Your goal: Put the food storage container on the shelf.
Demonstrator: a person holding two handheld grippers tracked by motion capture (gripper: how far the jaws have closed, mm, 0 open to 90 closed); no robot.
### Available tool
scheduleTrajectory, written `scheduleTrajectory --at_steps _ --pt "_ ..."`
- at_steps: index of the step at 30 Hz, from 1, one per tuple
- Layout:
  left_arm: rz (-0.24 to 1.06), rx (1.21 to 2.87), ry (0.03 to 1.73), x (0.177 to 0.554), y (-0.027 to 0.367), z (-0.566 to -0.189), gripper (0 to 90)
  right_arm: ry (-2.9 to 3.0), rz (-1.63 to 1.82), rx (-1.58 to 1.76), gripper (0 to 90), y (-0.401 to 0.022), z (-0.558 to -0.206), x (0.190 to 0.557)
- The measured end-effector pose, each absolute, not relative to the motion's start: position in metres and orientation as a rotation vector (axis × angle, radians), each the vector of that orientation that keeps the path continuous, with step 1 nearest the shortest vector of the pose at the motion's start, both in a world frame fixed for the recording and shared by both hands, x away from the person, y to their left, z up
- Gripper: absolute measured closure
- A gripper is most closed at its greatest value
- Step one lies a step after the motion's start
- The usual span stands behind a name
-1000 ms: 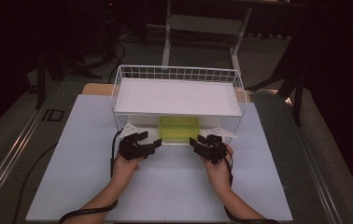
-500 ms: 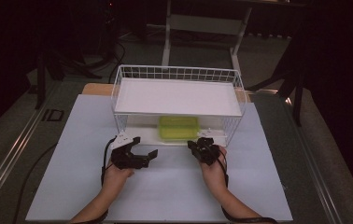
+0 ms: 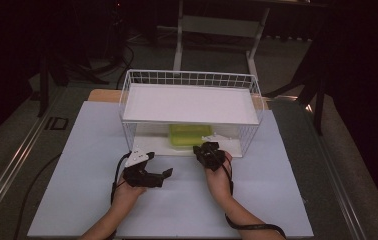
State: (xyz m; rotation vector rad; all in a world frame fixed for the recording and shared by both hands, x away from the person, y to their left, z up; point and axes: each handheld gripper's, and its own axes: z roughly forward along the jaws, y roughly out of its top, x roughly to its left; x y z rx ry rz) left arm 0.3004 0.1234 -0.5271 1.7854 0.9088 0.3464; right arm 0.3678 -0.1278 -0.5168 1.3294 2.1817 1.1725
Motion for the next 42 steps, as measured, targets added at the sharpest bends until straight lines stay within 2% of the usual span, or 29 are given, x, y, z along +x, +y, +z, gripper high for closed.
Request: scheduleTrajectory --at_steps 14,26,35,38,42 --pt "0.382 1.743 0.935 0.301 0.138 -0.520 6.2 2.132 1.179 1.368 90.0 -0.119 -0.519 0.391" --pt "0.380 1.763 0.927 0.300 0.135 -0.522 6.2 2.147 1.177 1.371 89.3 -0.108 -0.520 0.394" --pt "0.374 1.768 0.912 0.298 0.132 -0.519 6.2 2.166 1.190 1.350 84.3 -0.115 -0.520 0.389" --pt "0.380 1.758 0.899 0.297 0.130 -0.512 6.2 2.163 1.218 1.357 79.4 -0.119 -0.518 0.384" --pt "0.397 1.760 0.882 0.295 0.129 -0.506 6.2 2.161 1.246 1.354 67.5 -0.124 -0.514 0.376"
